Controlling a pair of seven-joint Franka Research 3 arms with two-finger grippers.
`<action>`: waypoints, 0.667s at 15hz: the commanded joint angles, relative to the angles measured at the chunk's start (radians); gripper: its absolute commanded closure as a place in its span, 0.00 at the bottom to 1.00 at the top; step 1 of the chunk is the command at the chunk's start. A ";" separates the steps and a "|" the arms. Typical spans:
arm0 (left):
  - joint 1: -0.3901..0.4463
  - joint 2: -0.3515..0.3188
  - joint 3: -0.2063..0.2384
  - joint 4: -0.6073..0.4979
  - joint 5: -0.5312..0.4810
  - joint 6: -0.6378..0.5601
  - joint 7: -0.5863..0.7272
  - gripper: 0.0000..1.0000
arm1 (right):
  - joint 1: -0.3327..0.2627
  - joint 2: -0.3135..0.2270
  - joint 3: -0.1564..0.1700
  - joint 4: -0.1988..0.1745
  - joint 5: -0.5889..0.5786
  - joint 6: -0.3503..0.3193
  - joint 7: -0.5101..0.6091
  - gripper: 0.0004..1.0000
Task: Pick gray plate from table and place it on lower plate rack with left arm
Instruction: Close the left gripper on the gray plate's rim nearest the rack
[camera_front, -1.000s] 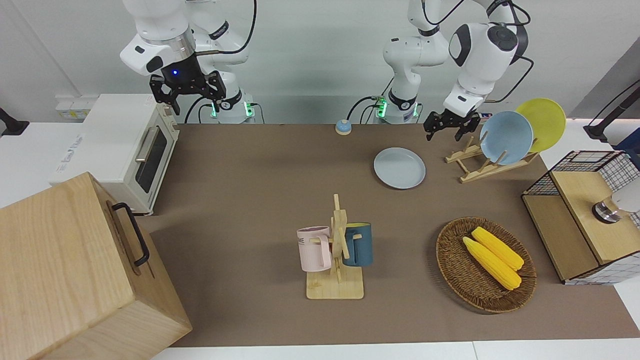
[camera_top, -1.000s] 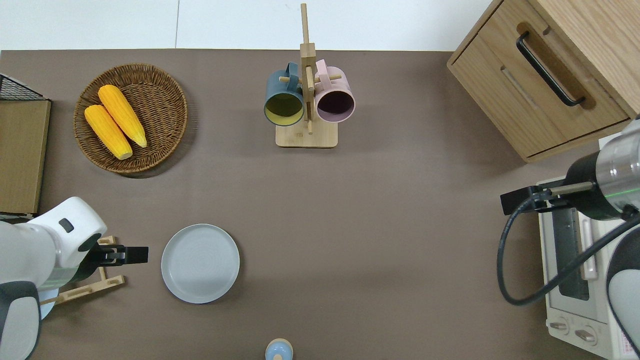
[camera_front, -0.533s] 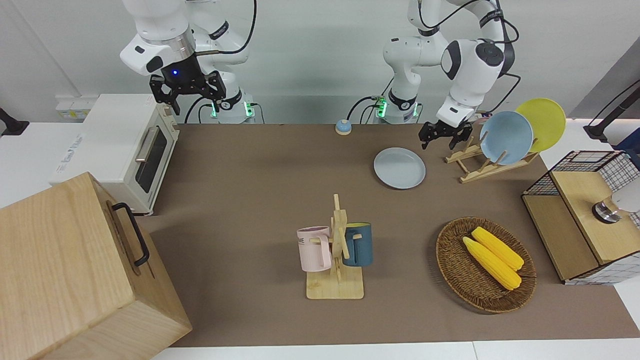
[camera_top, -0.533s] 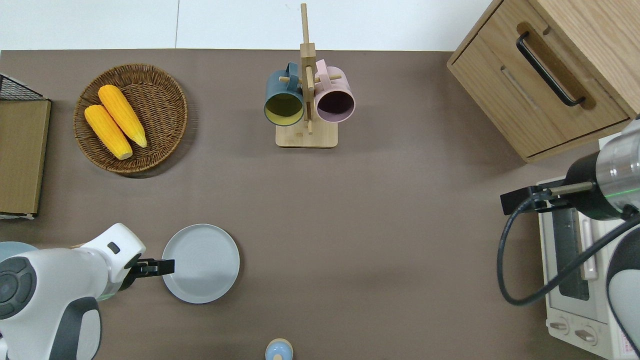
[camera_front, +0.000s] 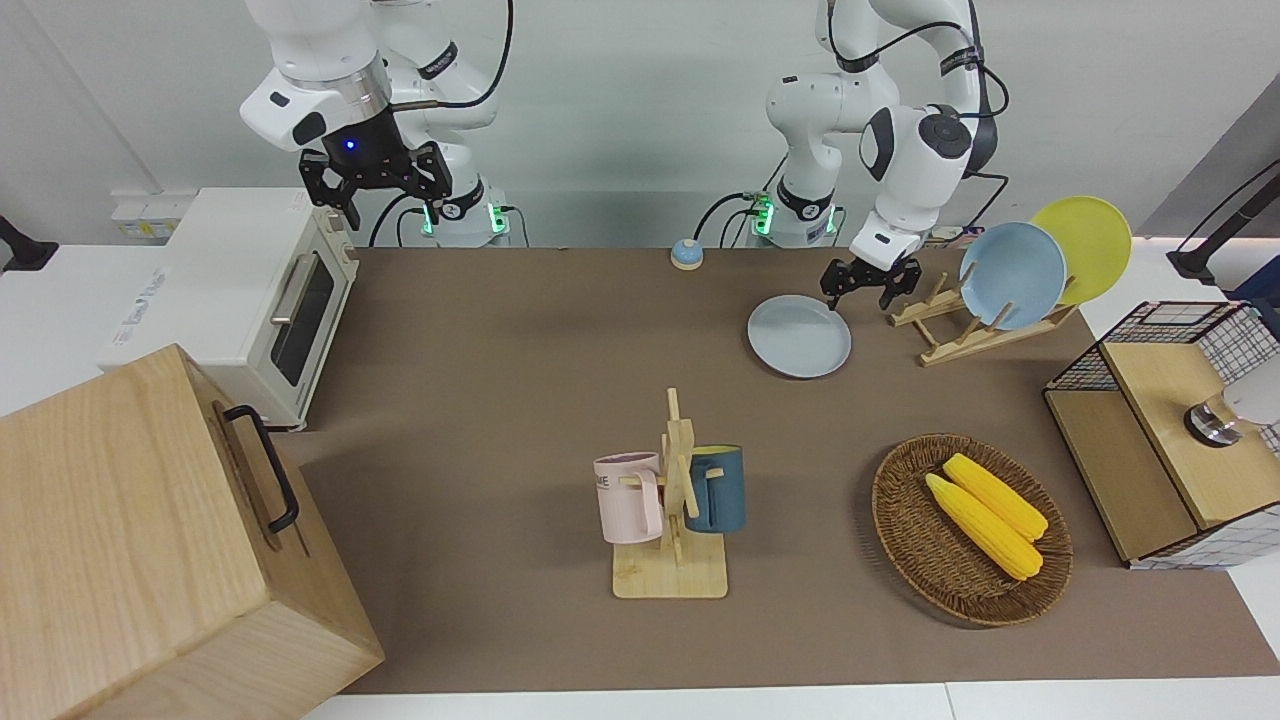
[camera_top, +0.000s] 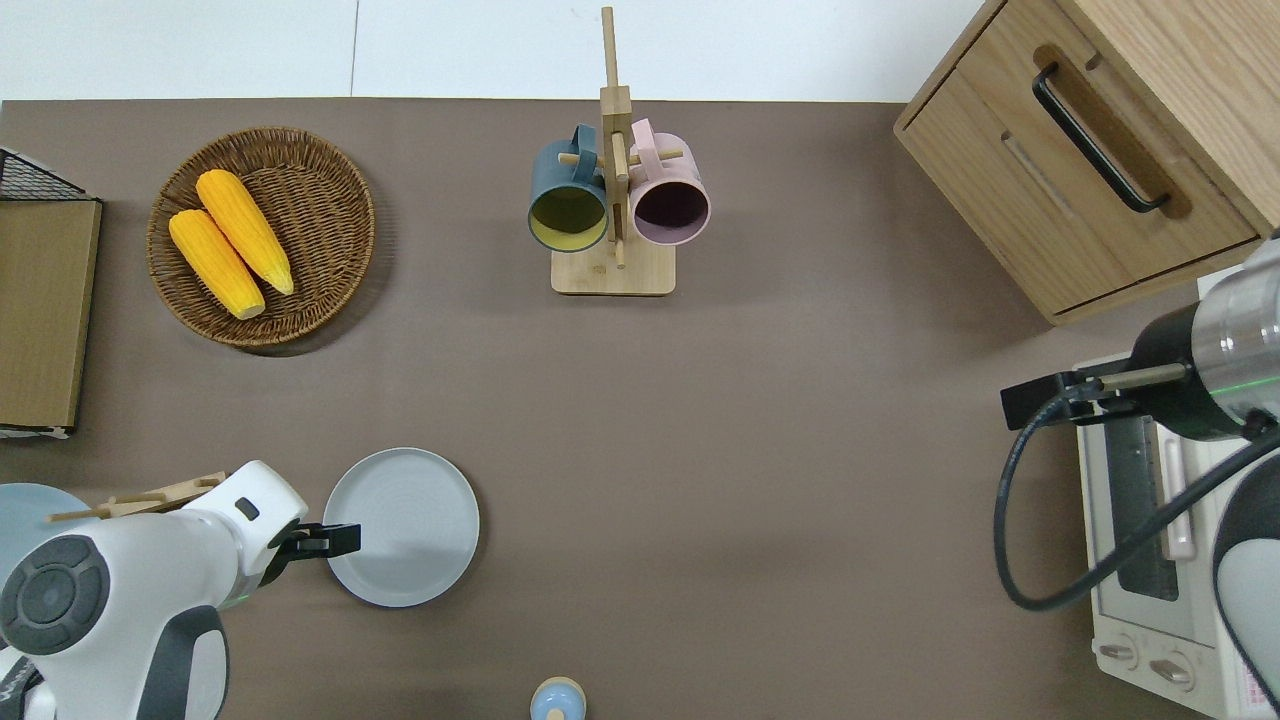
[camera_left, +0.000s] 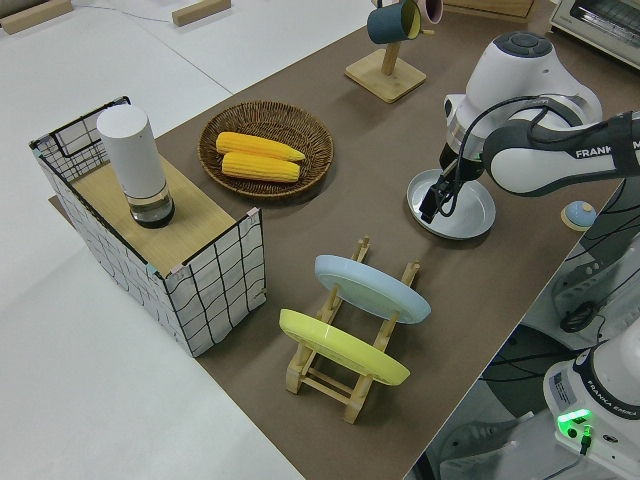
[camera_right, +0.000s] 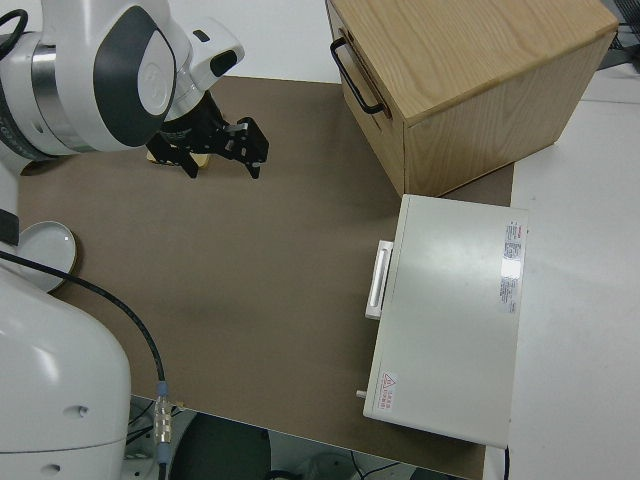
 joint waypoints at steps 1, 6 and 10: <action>-0.017 0.034 -0.004 -0.034 -0.011 0.086 -0.015 0.01 | -0.010 -0.002 0.006 0.006 0.010 -0.014 -0.001 0.01; -0.020 0.091 -0.012 -0.065 -0.011 0.191 -0.015 0.01 | -0.010 -0.002 0.006 0.006 0.010 -0.014 -0.001 0.01; -0.025 0.129 -0.013 -0.066 -0.009 0.229 -0.021 0.02 | -0.010 -0.002 0.006 0.006 0.010 -0.014 -0.001 0.01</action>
